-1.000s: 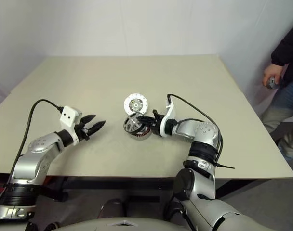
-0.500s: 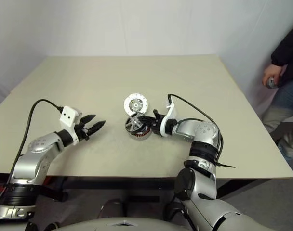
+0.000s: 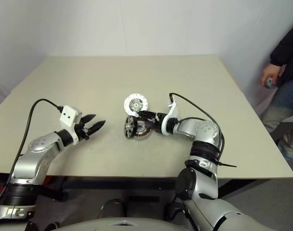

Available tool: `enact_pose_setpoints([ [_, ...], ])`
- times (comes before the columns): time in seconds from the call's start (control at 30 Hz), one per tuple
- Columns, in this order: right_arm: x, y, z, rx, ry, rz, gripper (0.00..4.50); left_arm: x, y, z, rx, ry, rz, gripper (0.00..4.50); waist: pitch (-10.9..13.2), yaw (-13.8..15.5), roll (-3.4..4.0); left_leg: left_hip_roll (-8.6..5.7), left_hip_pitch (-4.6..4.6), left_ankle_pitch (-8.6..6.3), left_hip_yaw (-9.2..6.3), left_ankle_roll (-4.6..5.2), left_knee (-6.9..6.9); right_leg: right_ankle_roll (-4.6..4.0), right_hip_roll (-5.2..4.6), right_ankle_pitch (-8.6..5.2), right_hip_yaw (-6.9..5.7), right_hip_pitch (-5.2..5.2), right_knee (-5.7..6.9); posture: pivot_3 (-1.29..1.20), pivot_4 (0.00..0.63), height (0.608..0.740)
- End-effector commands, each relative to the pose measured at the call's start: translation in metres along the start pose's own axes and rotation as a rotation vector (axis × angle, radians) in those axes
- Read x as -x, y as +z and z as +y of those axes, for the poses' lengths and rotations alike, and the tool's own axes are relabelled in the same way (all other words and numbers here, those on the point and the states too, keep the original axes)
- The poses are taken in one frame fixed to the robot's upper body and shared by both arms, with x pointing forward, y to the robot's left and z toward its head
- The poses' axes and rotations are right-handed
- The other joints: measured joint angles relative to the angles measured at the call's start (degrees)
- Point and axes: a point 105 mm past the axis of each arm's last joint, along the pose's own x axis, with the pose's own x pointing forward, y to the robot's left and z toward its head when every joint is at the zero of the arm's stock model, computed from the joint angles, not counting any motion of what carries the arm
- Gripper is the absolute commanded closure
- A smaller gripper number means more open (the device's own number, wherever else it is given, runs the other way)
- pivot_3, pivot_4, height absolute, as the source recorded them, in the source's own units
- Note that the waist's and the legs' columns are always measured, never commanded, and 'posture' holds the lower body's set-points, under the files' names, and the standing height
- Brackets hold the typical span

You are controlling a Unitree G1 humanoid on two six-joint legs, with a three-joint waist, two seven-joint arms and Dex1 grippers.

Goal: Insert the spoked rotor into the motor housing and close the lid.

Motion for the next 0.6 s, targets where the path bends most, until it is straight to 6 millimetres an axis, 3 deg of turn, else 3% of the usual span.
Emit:
enact_pose_setpoints([
  [0.03, -0.001, 0.004, 0.010, 0.042, 0.030, -0.022, 0.05, 0.001, 0.016, 0.002, -0.042, 0.006, -0.046, 1.61, 0.00, -0.01, 0.00, 0.00, 0.02, 0.00, 0.00, 0.00, 0.00, 0.00, 0.00, 0.00, 0.00, 0.02, 0.00, 0.00, 0.000, 0.740],
  [0.17, 0.001, 0.009, 0.012, 0.077, 0.043, -0.050, 0.05, 0.000, 0.016, 0.002, -0.042, 0.005, -0.046, 1.61, 0.00, 0.01, 0.00, -0.01, 0.08, 0.02, 0.00, -0.03, 0.00, 0.00, 0.00, 0.00, 0.01, 0.06, 0.00, 0.00, 0.000, 0.740],
  [0.4, 0.010, 0.027, 0.029, 0.288, 0.067, -0.095, 0.05, 0.000, 0.016, 0.003, -0.043, 0.002, -0.046, 1.61, 0.00, 0.11, 0.00, -0.01, 0.04, 0.02, 0.00, -0.02, 0.00, 0.00, 0.00, 0.00, 0.00, 0.06, -0.01, 0.00, 0.000, 0.740],
  [0.6, 0.011, 0.019, 0.039, 0.351, 0.132, -0.035, 0.05, 0.000, 0.016, 0.003, -0.042, 0.001, -0.046, 1.61, 0.00, 0.00, 0.00, 0.00, 0.02, 0.02, 0.00, -0.02, 0.00, -0.01, 0.00, 0.00, 0.00, 0.05, -0.01, 0.00, 0.000, 0.740],
])
